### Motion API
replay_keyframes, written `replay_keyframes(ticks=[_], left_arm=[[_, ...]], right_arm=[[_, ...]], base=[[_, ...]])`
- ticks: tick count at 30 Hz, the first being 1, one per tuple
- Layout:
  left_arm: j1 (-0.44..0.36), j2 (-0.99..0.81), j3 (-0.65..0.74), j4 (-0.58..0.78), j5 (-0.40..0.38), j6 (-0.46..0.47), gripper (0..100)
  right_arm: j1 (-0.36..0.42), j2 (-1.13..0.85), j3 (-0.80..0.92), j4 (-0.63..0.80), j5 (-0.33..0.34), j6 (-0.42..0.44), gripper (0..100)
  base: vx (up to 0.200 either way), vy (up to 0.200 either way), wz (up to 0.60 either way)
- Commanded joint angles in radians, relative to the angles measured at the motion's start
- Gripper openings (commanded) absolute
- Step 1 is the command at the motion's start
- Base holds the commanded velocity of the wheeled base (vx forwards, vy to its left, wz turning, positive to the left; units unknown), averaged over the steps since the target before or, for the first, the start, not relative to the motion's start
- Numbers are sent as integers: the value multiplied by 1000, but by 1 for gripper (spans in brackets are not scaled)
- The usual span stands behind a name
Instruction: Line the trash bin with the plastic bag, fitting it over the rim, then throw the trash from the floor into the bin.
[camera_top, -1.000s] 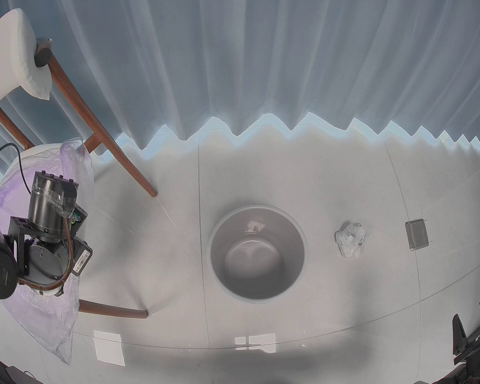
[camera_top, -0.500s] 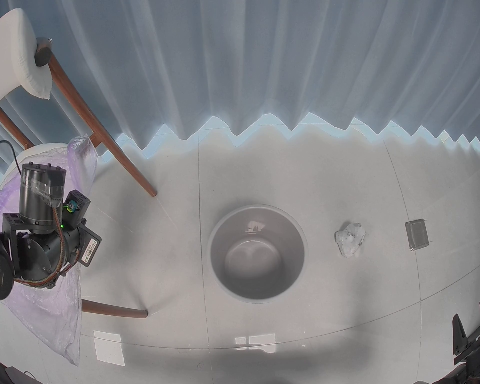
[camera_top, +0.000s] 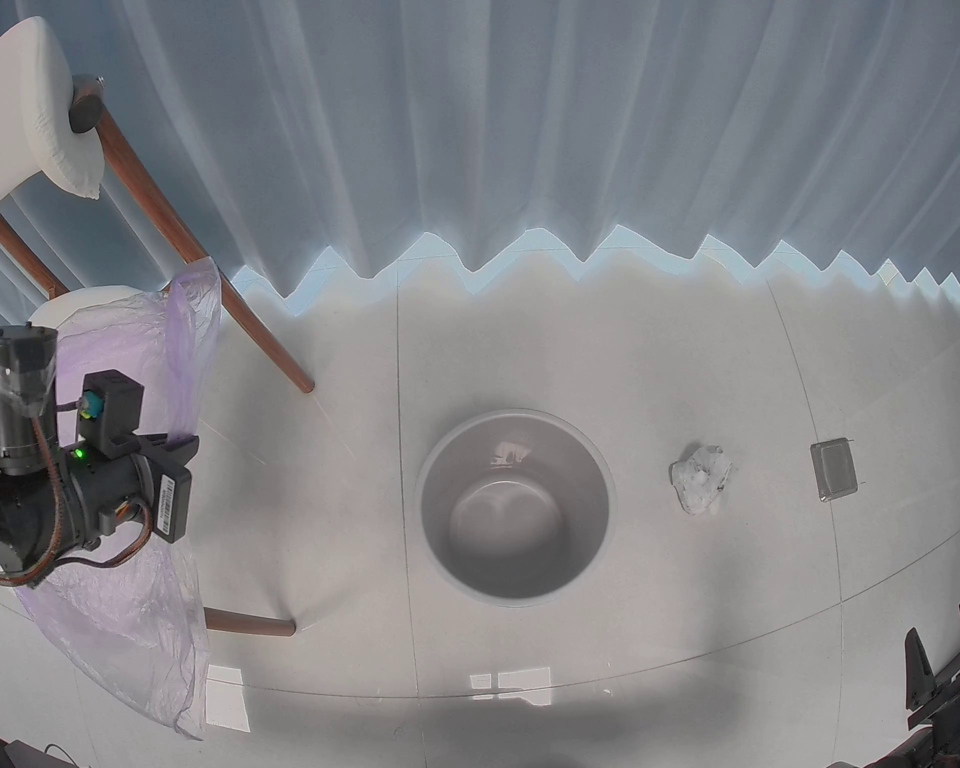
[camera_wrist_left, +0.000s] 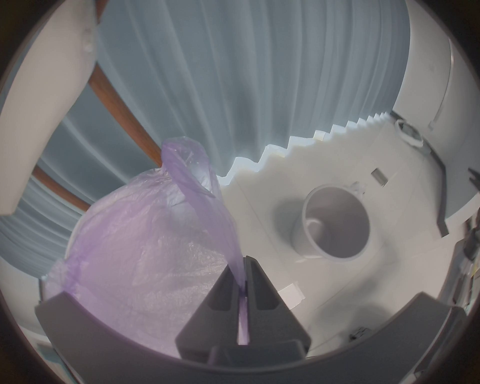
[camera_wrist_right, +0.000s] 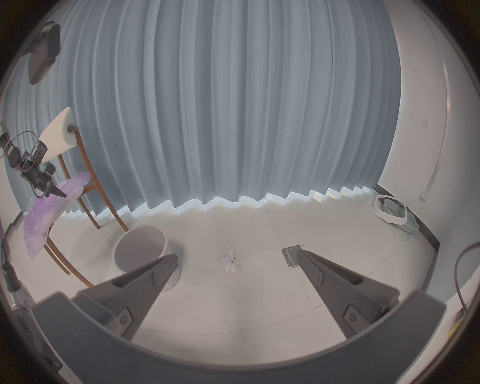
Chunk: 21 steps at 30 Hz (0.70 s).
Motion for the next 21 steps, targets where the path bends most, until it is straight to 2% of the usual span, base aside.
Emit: replay_keyframes(ticks=[1, 3, 6, 8, 11, 13, 15, 16, 18, 21], left_arm=[[52, -128, 60, -1, -78, -42, 0], [55, -177, 103, -3, -141, -122, 0], [58, -206, 132, -8, -184, -164, 0], [87, -246, 160, -11, -251, -220, 0], [107, -298, 177, -11, -323, -253, 0], [122, -320, 189, -11, -345, -271, 0], [136, -361, 205, -11, -386, -337, 0], [136, -363, 205, -11, -388, -340, 0], [138, -383, 224, -14, -408, -409, 0], [144, -381, 247, -67, -411, -426, 0]], right_arm=[[0, -14, 18, -1, 0, -1, 100], [0, -14, 18, -1, 0, -1, 100], [0, -14, 18, -1, 0, -1, 100], [0, -14, 18, -1, 0, -1, 100], [0, -14, 18, -1, 0, -1, 100], [0, -14, 18, -1, 0, -1, 100], [0, -14, 18, -1, 0, -1, 100], [0, -14, 18, -1, 0, -1, 100], [0, -14, 18, 1, 0, -4, 100], [0, -14, 18, -1, 0, -5, 100]], base=[[0, 0, 0], [0, 0, 0], [0, 0, 0], [0, 0, 0], [0, 0, 0], [0, 0, 0], [0, 0, 0], [0, 0, 0], [0, 0, 0], [0, 0, 0]])
